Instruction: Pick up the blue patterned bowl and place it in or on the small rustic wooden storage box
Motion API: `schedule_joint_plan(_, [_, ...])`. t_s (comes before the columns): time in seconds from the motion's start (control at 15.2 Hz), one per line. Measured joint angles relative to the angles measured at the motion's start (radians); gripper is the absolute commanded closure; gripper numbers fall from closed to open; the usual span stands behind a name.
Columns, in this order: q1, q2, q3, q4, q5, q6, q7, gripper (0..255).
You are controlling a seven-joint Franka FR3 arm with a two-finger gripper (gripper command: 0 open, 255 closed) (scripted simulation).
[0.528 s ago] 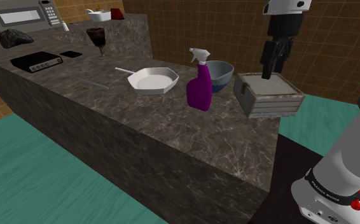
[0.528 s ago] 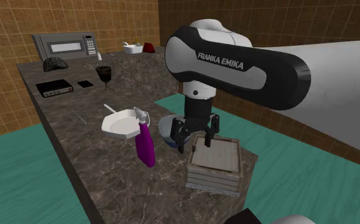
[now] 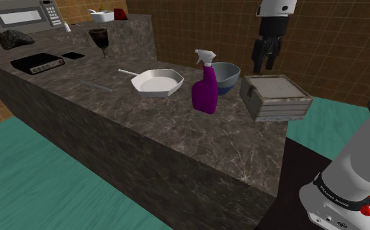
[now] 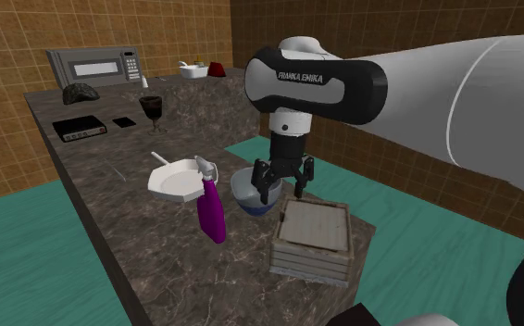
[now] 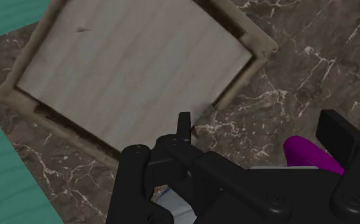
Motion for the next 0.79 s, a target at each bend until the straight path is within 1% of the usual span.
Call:
schedule_joint_plan(0.4, [-0.014, 0.192, -0.059, 0.119, 0.002, 0.09, -0.077, 0])
schedule_joint_plan(0.79, [-0.029, 0.408, -0.111, 0.299, 0.035, 0.14, -0.154, 0])
